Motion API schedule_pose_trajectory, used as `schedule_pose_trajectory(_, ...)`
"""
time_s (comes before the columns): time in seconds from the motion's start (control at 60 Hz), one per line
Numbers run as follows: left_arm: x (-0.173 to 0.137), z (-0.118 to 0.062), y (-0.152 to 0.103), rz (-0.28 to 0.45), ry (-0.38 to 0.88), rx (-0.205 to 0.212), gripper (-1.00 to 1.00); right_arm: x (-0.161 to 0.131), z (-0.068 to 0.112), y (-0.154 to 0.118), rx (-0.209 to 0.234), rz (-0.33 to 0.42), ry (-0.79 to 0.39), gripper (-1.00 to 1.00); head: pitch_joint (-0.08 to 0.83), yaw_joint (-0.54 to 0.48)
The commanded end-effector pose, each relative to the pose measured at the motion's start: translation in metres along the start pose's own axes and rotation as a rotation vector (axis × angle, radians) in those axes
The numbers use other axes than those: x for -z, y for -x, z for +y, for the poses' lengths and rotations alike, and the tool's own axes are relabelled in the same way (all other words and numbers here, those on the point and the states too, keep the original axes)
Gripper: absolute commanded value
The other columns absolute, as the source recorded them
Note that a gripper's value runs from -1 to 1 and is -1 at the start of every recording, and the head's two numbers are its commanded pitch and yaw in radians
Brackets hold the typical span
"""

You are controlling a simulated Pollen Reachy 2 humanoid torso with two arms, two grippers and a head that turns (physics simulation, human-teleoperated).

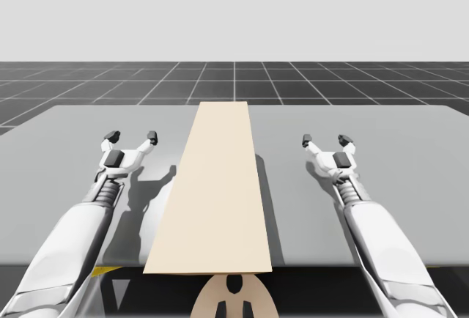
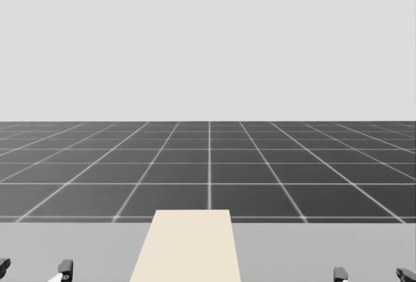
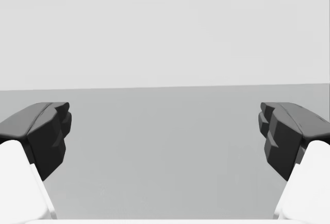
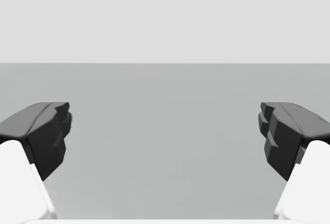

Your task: Retrieve the object from inside the box.

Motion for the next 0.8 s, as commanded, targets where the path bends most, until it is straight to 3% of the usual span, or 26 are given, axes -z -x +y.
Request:
schedule_pose_trajectory(0.017, 0.001, -0.001, 0.001, 0.011, 0.004, 0.003, -1.00, -0.004, 0.001, 0.000, 0.033, 0.017, -0.023, -1.00, -0.009, 0.00)
schedule_pose_trajectory(0.067, 0.001, -0.001, 0.003, 0.029, 0.014, 0.010, -1.00, -0.005, 0.002, 0.002, 0.006, 0.031, -0.060, -1.00, -0.008, 0.01)
schedule_pose_trajectory(0.133, 0.002, -0.003, 0.009, 0.102, 0.039, 0.027, -1.00, -0.004, 0.004, 0.007, 0.015, 0.083, -0.123, -1.00, -0.008, 0.01)
schedule_pose_trajectory(0.15, 0.002, -0.005, 0.012, 0.122, 0.050, 0.047, -1.00, -0.005, 0.006, 0.010, -0.003, 0.097, -0.149, -1.00, -0.008, 0.00)
schedule_pose_trajectory(0.217, 0.001, -0.010, 0.018, 0.163, 0.091, 0.107, -1.00, -0.008, 0.012, 0.014, 0.021, 0.137, -0.231, -1.00, -0.009, 0.00)
schedule_pose_trajectory(0.25, -0.001, -0.014, 0.019, 0.173, 0.140, 0.128, -1.00, -0.010, 0.016, 0.017, -0.021, 0.137, -0.275, -1.00, -0.010, 0.00)
schedule_pose_trajectory(0.283, -0.003, -0.017, 0.020, 0.177, 0.174, 0.144, -1.00, -0.012, 0.019, 0.018, -0.034, 0.134, -0.302, -1.00, -0.009, 0.00)
schedule_pose_trajectory(0.333, -0.010, -0.027, 0.022, 0.156, 0.272, 0.191, -1.00, -0.017, 0.028, 0.018, -0.019, 0.132, -0.387, -1.00, -0.010, 0.00)
schedule_pose_trajectory(0.383, -0.014, -0.032, 0.021, 0.150, 0.333, 0.196, -1.00, -0.020, 0.031, 0.019, -0.044, 0.118, -0.427, -1.00, -0.011, 0.00)
schedule_pose_trajectory(0.417, -0.019, -0.039, 0.020, 0.139, 0.387, 0.194, -1.00, -0.024, 0.036, 0.018, -0.017, 0.122, -0.482, -1.00, -0.012, 0.00)
schedule_pose_trajectory(0.633, -0.044, -0.061, 0.018, 0.065, 0.669, 0.226, -1.00, -0.045, 0.055, 0.008, -0.023, 0.032, -0.711, -1.00, -0.013, 0.00)
schedule_pose_trajectory(0.683, -0.051, -0.065, 0.016, 0.047, 0.739, 0.216, -1.00, -0.051, 0.059, 0.006, -0.038, -0.007, -0.767, -1.00, -0.014, 0.00)
schedule_pose_trajectory(0.8, -0.063, -0.069, 0.011, 0.019, 0.868, 0.180, -1.00, -0.064, 0.066, -0.001, -0.027, -0.059, -0.879, -1.00, -0.016, 0.00)
